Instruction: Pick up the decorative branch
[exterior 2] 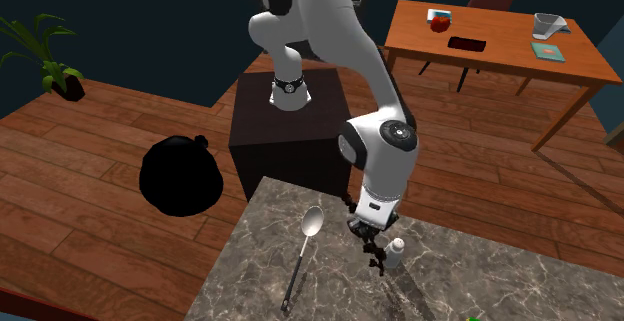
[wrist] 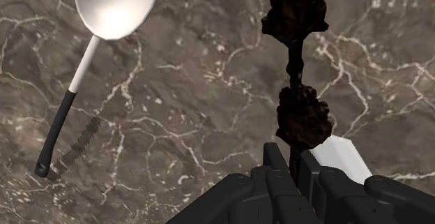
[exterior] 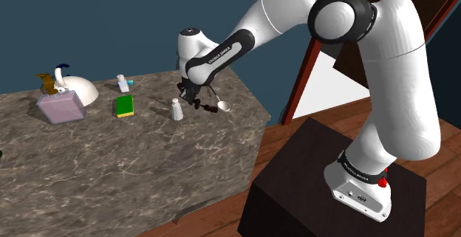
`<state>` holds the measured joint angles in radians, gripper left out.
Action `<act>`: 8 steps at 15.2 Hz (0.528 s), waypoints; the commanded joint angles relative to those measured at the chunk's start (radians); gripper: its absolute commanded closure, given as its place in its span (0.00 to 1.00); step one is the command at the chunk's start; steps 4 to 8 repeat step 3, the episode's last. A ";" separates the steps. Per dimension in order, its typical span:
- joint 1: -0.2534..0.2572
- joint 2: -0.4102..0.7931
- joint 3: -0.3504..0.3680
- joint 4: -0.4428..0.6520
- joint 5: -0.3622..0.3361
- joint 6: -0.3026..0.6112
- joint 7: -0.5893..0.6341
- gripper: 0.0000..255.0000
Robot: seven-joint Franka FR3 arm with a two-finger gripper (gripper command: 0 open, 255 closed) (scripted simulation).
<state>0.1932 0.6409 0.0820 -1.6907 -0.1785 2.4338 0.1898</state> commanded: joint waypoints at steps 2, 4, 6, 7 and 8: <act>-0.001 -0.015 0.002 0.006 0.003 -0.021 -0.003 1.00; -0.001 -0.015 0.002 0.006 0.003 -0.021 -0.003 1.00; -0.001 -0.015 0.002 0.006 0.003 -0.021 -0.003 1.00; -0.001 -0.015 0.002 0.006 0.003 -0.021 -0.003 1.00; -0.001 -0.015 0.002 0.006 0.003 -0.021 -0.003 1.00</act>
